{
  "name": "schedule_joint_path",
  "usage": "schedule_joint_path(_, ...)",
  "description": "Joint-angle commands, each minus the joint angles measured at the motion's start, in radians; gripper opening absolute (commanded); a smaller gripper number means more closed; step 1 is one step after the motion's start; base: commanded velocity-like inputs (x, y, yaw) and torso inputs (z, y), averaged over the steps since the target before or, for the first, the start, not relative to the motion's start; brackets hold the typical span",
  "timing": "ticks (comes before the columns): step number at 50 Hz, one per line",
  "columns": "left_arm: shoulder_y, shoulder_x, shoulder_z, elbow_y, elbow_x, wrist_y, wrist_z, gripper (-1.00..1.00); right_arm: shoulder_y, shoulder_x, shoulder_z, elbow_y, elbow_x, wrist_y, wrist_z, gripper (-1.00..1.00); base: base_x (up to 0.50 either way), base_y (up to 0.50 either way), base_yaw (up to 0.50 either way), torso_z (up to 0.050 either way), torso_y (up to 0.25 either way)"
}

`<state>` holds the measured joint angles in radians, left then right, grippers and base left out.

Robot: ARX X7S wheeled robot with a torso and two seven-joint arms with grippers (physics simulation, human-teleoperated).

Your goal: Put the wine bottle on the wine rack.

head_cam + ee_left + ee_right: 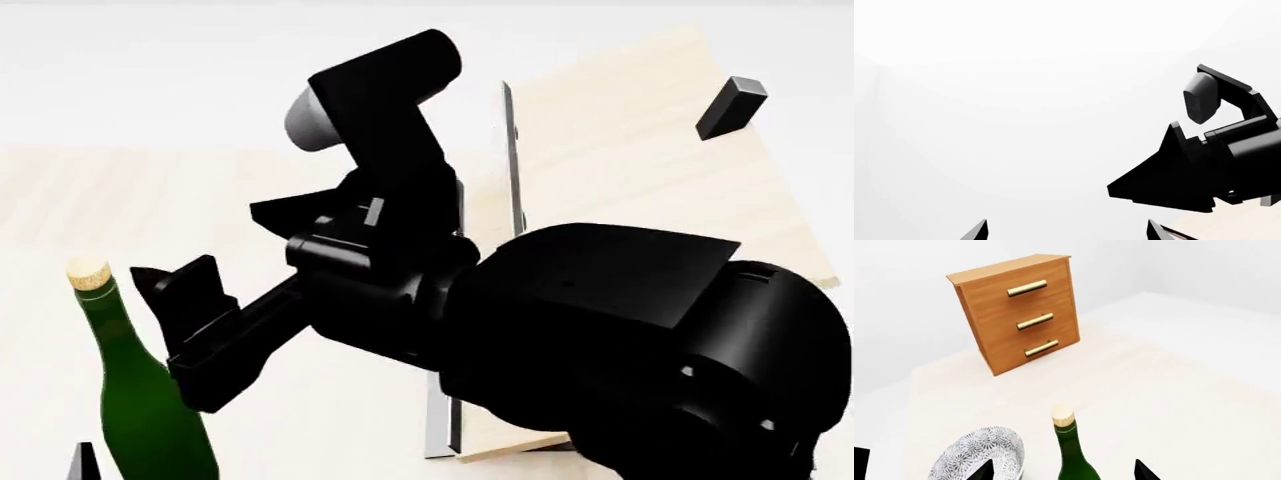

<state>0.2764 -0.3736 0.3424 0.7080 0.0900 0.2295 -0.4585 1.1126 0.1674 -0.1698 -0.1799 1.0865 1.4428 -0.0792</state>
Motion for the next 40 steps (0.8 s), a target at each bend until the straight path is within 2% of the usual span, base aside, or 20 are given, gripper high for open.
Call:
schedule_joint_path(1,-0.003,-0.003,0.003,-0.001,-0.003,0.000,-0.002,1.00,-0.012,0.020,-0.130,0.011,-0.039,-0.083,-0.067,1.00,0.00,0.00,0.00,0.000,0.000)
schedule_joint_path(24,-0.002,-0.010,0.010,-0.008,-0.006,0.007,-0.009,1.00,-0.043,-0.017,-0.247,0.094,-0.119,-0.219,-0.130,1.00,0.00,0.00,0.00,0.000,0.000)
schedule_joint_path(40,-0.004,-0.014,0.014,-0.012,-0.009,0.010,-0.013,1.00,-0.068,-0.048,-0.326,0.147,-0.241,-0.404,-0.155,1.00,0.00,0.00,0.00,0.000,0.000)
